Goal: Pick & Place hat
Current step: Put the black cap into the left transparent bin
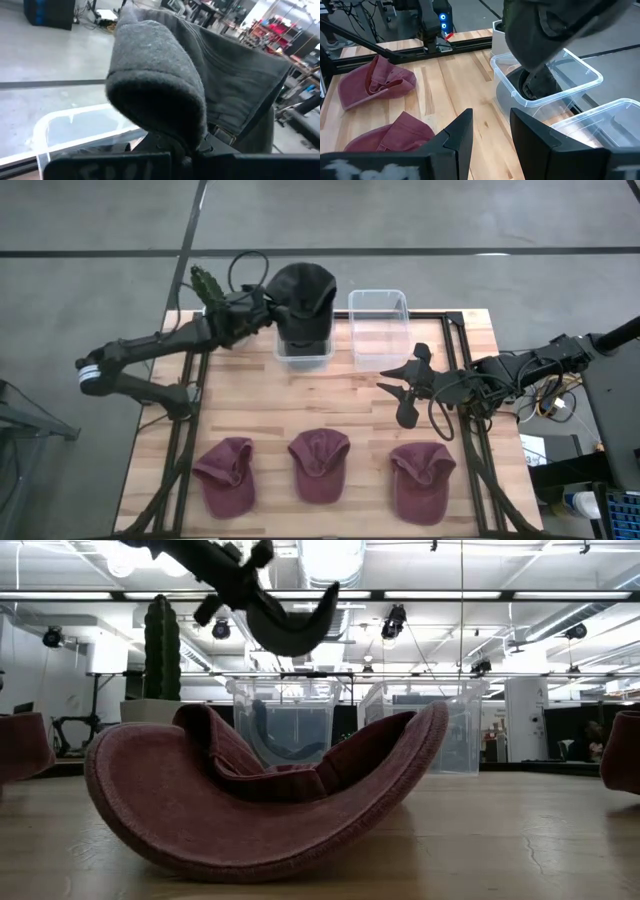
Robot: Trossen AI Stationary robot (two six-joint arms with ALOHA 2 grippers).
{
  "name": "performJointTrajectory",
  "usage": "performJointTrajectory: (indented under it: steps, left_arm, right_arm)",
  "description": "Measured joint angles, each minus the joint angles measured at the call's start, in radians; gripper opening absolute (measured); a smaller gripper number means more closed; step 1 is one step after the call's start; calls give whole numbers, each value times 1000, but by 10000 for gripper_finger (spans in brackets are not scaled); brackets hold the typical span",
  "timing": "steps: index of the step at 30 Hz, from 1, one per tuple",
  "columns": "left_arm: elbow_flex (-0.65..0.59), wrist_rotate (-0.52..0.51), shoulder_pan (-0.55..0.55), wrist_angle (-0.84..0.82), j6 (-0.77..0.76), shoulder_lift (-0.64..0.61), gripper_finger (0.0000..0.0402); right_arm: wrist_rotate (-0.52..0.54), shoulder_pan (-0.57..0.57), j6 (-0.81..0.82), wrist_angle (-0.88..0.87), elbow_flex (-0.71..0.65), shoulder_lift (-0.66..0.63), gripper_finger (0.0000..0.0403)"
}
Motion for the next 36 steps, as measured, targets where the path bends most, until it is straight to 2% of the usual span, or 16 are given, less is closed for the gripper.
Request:
performJointTrajectory:
  steps: [12, 16, 24, 36]
  left_arm:
    - [0, 51, 86, 28, -9, 135, 7]
    - [-1, 101, 106, 24, -35, 158, 7]
    - [-2, 102, 119, -60, -76, 177, 6]
    - [-2, 111, 123, -65, -114, 242, 6]
  right_arm:
    - [-1, 0, 1, 0, 0, 0, 123]
    - [-1, 0, 1, 0, 0, 0, 123]
    - [-1, 0, 1, 0, 0, 0, 123]
    - [-1, 0, 7, 0, 0, 0, 123]
